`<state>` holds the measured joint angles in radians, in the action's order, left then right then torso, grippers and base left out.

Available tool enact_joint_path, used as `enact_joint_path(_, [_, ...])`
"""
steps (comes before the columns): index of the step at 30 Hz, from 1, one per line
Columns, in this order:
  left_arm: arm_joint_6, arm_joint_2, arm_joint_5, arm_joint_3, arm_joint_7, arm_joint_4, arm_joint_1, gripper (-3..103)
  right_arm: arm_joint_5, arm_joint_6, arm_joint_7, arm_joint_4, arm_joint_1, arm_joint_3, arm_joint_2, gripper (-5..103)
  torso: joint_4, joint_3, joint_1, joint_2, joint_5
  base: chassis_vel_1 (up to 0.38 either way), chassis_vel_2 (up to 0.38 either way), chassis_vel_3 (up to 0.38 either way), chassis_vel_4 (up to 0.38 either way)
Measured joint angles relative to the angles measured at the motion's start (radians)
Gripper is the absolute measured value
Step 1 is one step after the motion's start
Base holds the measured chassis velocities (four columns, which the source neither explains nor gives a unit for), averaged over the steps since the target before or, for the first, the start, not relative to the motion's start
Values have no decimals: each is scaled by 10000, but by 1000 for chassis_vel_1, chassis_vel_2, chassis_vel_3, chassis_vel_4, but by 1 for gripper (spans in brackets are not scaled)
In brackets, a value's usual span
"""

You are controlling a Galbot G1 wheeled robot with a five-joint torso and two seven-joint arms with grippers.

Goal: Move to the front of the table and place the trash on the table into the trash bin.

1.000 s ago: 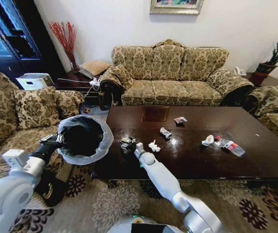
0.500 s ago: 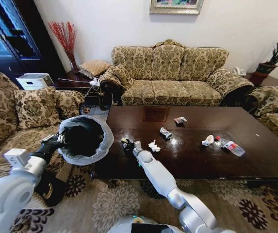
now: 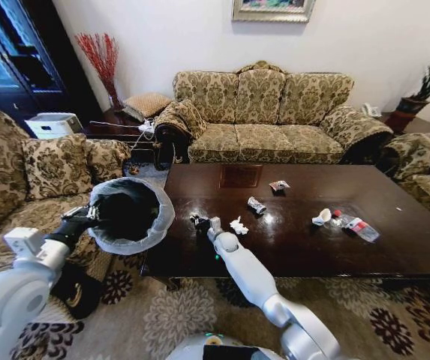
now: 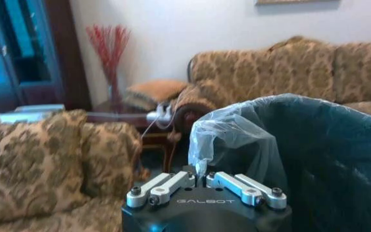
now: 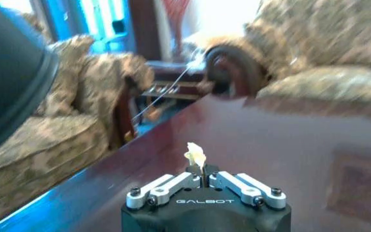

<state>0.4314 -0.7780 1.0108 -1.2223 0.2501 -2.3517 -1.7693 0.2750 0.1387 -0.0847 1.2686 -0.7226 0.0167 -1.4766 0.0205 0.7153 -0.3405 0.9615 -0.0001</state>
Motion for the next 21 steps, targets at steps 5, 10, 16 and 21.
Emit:
enact_joint_path(5, [1094, 1442, 2071, -377, 1269, 316, -18, 3, 486, -962, -234, 3008, -1294, -1067, 1177, 0, -8, 1, 0, 0, 1, 0, 0, 0, 0])
enact_joint_path(10, [1610, 2475, 3739, -550, 2025, 369, -8, 3, 1436, -1903, -933, 5303, -1911, -1409, 2147, 0, -4, 0, 0, 0, -2, 0, 0, 0, 0])
enact_joint_path(16, [1859, 3758, 5252, -307, 2903, 4, 251, 3, 2597, -2196, -1537, 8544, -2364, -529, 3188, 0, -5, 0, 0, 0, 3, 0, 0, 0, 0])
enact_joint_path(21, [1912, 3819, 5301, -105, 2993, -759, 140, 3, 2972, -1616, -1394, 9149, -1897, 860, 3348, 0, -2, -1, 1, 0, 2, 0, 0, 0, 0])
